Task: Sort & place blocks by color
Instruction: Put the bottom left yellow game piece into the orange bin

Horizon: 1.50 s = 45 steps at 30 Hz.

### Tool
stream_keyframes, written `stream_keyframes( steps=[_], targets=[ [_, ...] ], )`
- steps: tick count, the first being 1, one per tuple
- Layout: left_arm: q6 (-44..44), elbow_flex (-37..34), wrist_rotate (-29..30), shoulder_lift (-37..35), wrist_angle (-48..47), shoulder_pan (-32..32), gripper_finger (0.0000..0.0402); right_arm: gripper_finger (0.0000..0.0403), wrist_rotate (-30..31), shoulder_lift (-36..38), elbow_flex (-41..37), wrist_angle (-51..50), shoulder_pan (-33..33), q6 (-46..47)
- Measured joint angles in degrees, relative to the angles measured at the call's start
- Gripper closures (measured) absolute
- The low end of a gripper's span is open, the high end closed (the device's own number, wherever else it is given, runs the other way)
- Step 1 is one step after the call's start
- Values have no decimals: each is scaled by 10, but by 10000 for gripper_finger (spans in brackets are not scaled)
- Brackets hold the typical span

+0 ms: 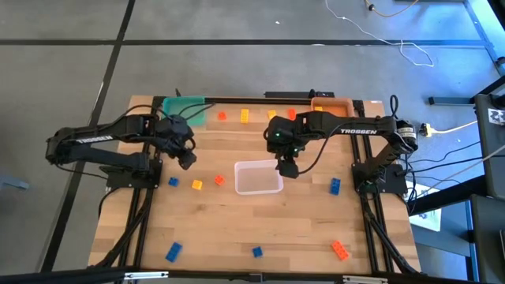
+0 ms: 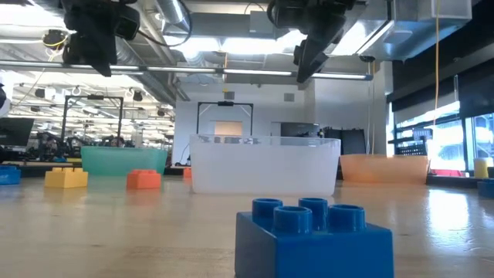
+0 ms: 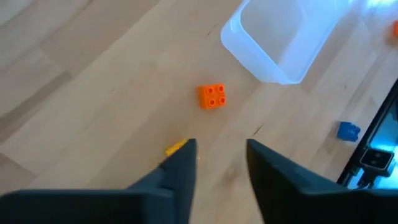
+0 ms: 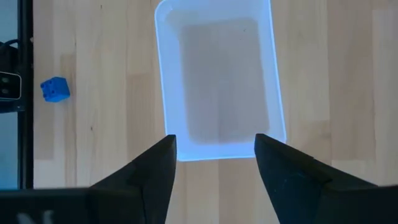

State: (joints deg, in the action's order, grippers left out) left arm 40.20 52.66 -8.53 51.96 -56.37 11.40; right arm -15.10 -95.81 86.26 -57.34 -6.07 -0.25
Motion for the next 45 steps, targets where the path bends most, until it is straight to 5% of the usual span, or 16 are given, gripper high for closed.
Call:
stream_keyframes(
  steps=[6,10,18,24,34,45],
  targets=[
    [-22,0,-5,11,-11,-10,152,185,0,0,0,11,0,0],
    [-99,0,27,10,-19,-11,121,185,0,0,0,11,0,0],
    [-187,0,41,10,-18,-31,121,185,0,0,0,11,0,0],
    [-355,0,80,10,-14,-109,122,185,0,0,0,11,0,0],
    [-359,-37,111,68,3,-218,122,185,0,0,0,14,0,0],
    [-356,-109,138,131,99,-242,122,185,0,0,0,52,0,-3]
  ],
)
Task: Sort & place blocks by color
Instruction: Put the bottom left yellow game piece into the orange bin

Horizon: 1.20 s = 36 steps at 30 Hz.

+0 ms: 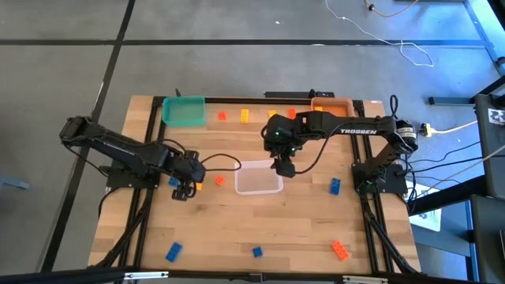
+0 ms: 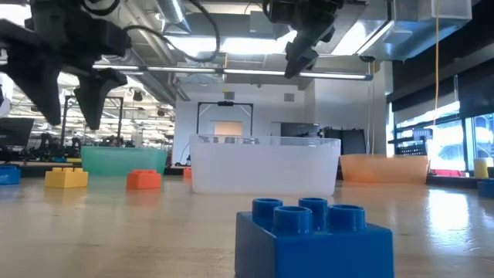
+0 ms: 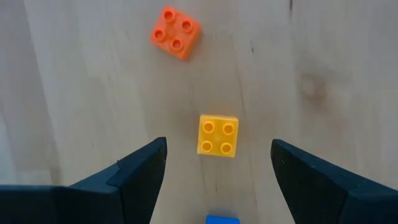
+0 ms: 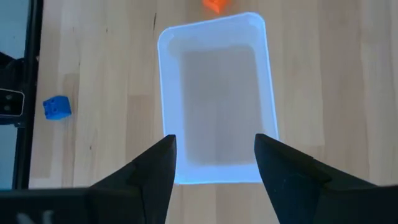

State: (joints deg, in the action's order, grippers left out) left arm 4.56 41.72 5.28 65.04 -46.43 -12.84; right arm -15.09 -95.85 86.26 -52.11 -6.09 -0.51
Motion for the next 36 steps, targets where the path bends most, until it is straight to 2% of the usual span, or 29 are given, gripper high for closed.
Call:
stream_keyframes(
  steps=[9,17,23,36],
  targets=[
    [22,-58,0,23,78,0,122,185,-2,0,0,14,0,0],
    [59,-111,0,22,121,1,122,185,-50,0,0,17,0,2],
    [56,-152,0,22,214,1,122,185,-57,0,0,17,0,2],
    [119,-177,1,22,241,1,122,185,-56,0,0,17,0,2]
  ],
)
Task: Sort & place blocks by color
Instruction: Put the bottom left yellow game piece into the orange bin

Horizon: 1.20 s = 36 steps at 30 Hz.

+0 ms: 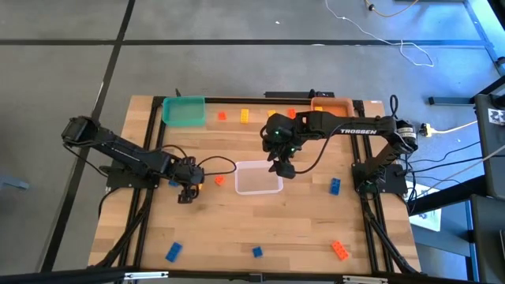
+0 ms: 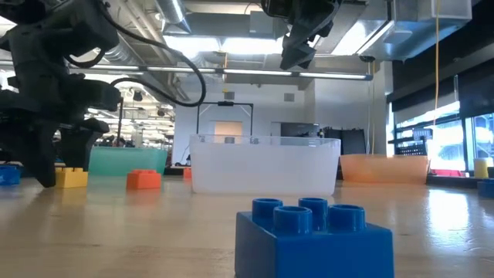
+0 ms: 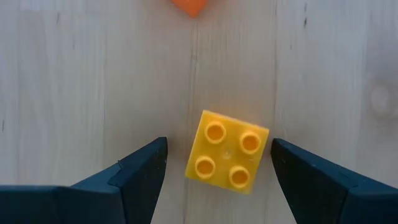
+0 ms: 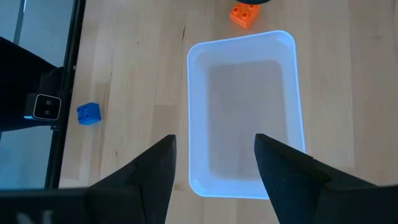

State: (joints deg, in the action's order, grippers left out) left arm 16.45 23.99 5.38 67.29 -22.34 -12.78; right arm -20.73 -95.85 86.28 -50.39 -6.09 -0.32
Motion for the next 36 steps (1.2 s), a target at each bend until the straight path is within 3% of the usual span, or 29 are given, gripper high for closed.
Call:
stream_keyframes(
  steps=[8,16,36],
  targets=[
    [-3,0,2,0,5,0,122,185,0,0,0,0,0,0],
    [-34,0,45,0,8,-4,126,185,1,0,0,0,0,0],
    [-46,2,-8,31,4,-8,226,185,1,0,0,0,0,0]
  ],
)
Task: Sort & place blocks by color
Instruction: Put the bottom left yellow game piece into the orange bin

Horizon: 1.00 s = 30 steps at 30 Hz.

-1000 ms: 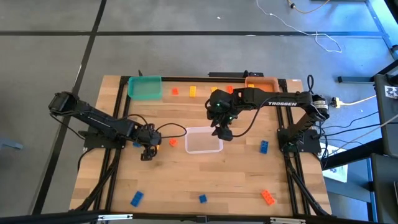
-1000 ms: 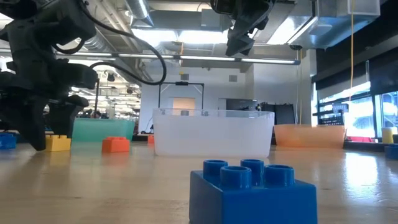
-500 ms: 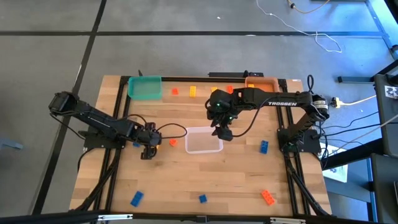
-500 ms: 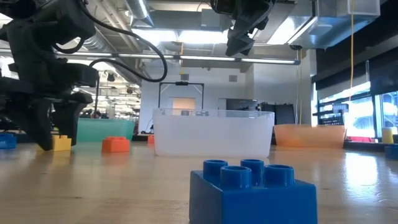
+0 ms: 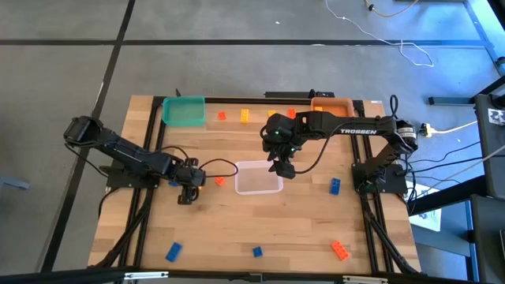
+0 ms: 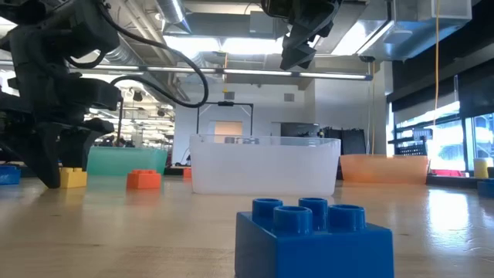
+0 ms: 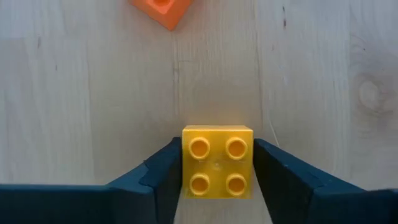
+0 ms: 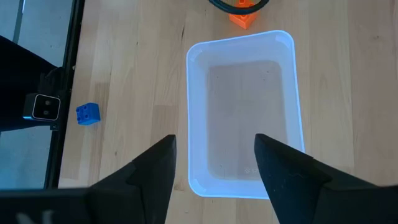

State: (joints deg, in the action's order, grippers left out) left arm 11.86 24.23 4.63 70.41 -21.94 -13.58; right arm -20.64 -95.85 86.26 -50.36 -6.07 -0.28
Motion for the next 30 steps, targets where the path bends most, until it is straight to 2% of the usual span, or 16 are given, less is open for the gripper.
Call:
stream_keyframes(
  steps=[5,12,18,26,30],
  targets=[
    [0,8,-17,2,-1,1,271,185,0,0,0,19,0,0],
    [42,32,-30,4,-1,10,271,185,0,0,0,37,0,71],
    [41,66,-47,0,-1,26,271,185,0,0,0,49,0,75],
    [-22,170,-118,-1,-93,71,271,185,1,-16,-1,73,6,69],
    [-59,241,-131,-1,-150,89,271,185,-12,-33,-1,111,12,-6]
  ],
)
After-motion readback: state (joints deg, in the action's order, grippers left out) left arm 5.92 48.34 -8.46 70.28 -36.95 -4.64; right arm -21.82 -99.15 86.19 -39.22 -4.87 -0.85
